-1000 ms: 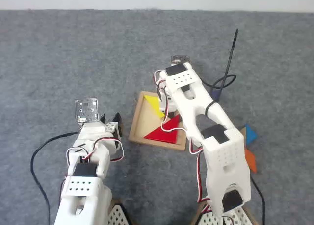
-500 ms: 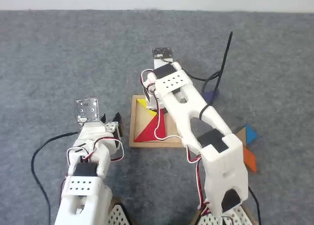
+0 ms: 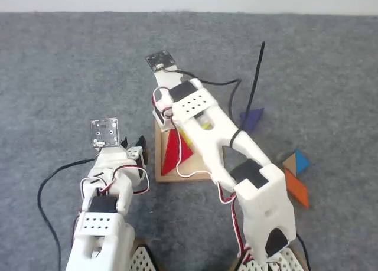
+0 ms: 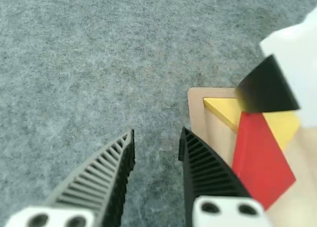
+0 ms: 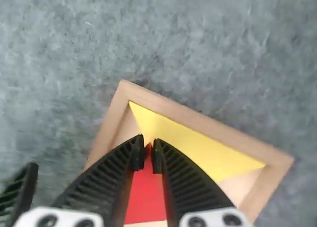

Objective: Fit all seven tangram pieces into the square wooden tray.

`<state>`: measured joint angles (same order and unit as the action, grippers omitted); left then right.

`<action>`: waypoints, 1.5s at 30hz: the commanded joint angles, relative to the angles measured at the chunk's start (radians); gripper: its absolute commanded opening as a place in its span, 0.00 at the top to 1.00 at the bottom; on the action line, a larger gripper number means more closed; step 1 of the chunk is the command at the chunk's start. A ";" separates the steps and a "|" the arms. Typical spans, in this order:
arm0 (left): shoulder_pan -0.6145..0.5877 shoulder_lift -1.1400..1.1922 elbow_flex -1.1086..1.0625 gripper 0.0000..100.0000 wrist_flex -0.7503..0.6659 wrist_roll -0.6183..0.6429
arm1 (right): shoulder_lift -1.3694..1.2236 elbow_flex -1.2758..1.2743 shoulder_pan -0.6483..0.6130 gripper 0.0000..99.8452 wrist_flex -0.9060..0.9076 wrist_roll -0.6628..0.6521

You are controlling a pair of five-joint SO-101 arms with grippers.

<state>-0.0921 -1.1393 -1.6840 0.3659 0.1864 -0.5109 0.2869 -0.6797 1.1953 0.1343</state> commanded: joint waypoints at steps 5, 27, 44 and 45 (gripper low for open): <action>-0.006 -0.014 0.013 0.85 0.008 0.008 | 0.074 0.063 -0.015 0.99 -0.096 -0.273; -0.006 -0.014 0.013 0.85 0.008 0.008 | 0.829 -0.608 0.145 0.90 -0.031 -0.431; -0.006 -0.014 0.013 0.85 0.008 0.008 | 0.535 -0.913 0.005 0.90 -0.344 -0.423; -0.006 -0.014 0.013 0.85 0.008 0.008 | 0.503 -0.891 0.002 0.90 -0.346 -0.423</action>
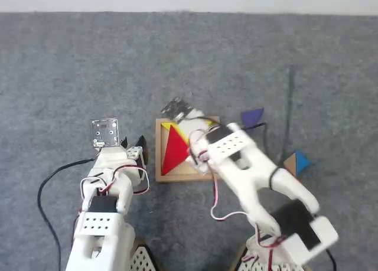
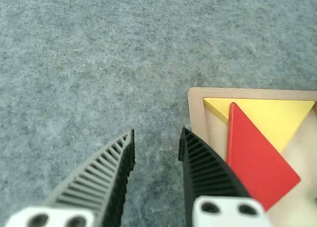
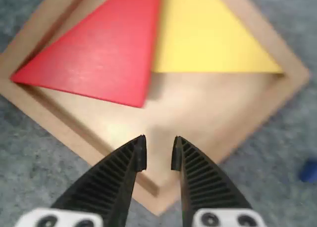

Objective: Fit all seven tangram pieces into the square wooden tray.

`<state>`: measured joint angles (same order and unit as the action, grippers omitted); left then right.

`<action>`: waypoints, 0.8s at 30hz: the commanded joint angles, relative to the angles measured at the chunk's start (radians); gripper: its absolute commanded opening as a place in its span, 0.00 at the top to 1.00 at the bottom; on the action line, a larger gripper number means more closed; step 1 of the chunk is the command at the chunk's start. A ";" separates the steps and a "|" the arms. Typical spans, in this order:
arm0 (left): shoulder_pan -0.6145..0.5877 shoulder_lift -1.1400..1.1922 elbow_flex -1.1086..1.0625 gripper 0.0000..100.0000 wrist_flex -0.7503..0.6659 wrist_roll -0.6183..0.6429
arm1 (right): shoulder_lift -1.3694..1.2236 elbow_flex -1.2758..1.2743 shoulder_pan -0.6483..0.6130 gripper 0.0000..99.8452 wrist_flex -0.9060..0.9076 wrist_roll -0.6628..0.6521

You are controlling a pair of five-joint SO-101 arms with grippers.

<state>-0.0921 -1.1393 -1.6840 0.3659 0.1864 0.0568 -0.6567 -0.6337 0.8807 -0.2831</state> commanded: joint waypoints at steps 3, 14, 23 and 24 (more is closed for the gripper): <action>-0.006 -0.014 0.013 0.85 0.008 0.008 | -0.157 0.141 -0.041 0.90 -0.008 -0.006; -0.006 -0.014 0.013 0.85 0.008 0.008 | -0.282 0.404 -0.054 0.89 0.064 0.023; -0.006 -0.014 0.013 0.85 0.008 0.008 | -0.137 0.384 -0.016 0.90 0.159 0.066; -0.006 -0.014 0.013 0.85 0.008 0.008 | -0.084 0.356 0.005 0.90 0.173 0.069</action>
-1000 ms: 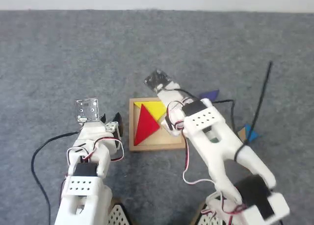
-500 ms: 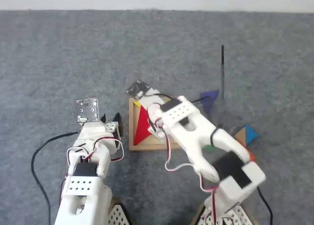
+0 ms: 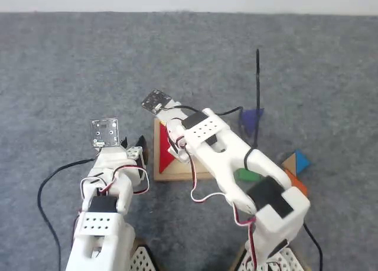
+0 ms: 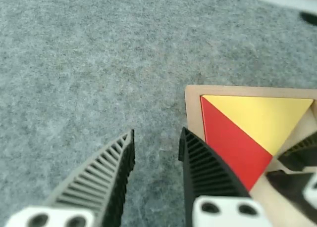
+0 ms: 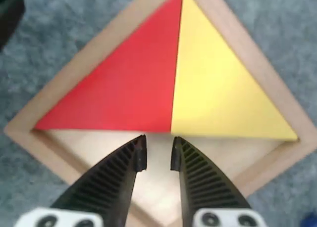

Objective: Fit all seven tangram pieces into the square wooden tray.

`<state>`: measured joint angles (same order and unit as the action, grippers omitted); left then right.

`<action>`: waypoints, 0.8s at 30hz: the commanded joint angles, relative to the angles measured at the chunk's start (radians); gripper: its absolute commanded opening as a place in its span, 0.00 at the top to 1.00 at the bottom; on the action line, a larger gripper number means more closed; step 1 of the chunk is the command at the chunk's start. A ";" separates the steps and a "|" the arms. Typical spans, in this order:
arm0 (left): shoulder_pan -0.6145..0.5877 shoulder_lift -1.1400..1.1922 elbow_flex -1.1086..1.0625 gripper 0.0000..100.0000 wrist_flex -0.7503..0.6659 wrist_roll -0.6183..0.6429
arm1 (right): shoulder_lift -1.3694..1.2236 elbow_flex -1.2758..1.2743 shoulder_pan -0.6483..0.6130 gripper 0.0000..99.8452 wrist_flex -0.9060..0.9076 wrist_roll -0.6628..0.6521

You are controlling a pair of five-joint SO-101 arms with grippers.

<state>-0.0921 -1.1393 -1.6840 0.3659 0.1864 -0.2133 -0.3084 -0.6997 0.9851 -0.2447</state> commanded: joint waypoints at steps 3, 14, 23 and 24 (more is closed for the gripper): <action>-0.006 -0.014 0.013 0.85 0.008 0.008 | 0.369 -0.158 0.145 0.90 0.067 0.031; -0.006 -0.014 0.013 0.85 0.005 0.009 | 0.886 -0.654 0.584 0.90 0.088 0.018; -0.006 -0.014 0.013 0.85 0.005 0.009 | 0.829 -0.477 0.908 0.89 0.437 -0.219; -0.006 -0.014 0.013 0.85 0.005 0.009 | 0.825 -0.446 0.924 0.89 0.506 -0.301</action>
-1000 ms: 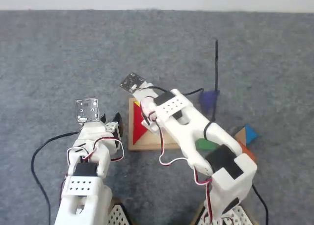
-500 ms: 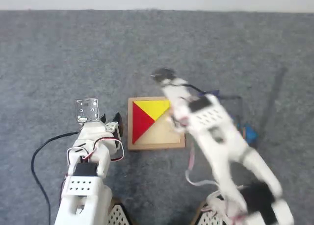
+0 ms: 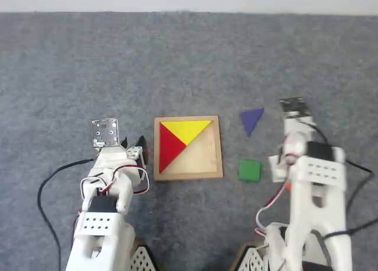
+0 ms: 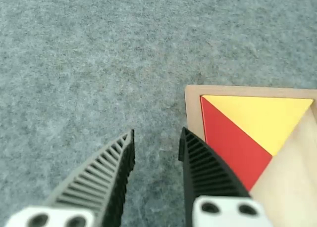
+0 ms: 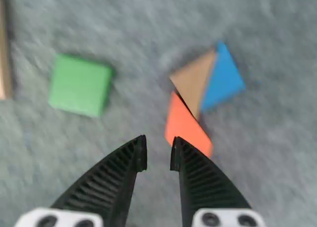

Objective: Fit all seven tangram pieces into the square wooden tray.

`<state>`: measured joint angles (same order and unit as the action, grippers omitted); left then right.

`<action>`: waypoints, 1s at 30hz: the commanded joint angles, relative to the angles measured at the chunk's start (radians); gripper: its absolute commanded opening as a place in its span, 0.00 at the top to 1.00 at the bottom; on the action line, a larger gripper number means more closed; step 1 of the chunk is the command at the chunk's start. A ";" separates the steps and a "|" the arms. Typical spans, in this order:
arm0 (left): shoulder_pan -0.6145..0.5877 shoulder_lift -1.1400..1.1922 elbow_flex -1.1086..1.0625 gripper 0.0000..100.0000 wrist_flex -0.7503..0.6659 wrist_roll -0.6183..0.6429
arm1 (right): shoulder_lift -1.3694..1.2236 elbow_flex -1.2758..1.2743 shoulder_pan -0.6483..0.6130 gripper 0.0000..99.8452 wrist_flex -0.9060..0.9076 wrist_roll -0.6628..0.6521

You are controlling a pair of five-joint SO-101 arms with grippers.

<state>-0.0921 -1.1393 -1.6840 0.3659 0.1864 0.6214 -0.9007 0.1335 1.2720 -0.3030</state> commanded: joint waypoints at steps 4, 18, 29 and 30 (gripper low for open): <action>-0.006 -0.014 0.013 0.85 0.005 0.009 | 0.005 0.213 0.099 0.89 0.325 -0.339; -0.006 -0.014 0.013 0.85 0.005 0.009 | 0.024 -0.032 -0.108 0.89 0.088 -0.509; -0.006 -0.014 0.013 0.85 0.005 0.008 | 0.005 0.005 0.225 0.77 -0.022 -1.043; -0.006 -0.014 0.013 0.85 0.005 0.008 | 0.004 -0.008 0.226 0.76 -0.022 -1.079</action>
<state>-0.0921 -1.1393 -1.6840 0.3659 0.1864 0.6368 -0.9314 0.3222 1.2797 -1.2083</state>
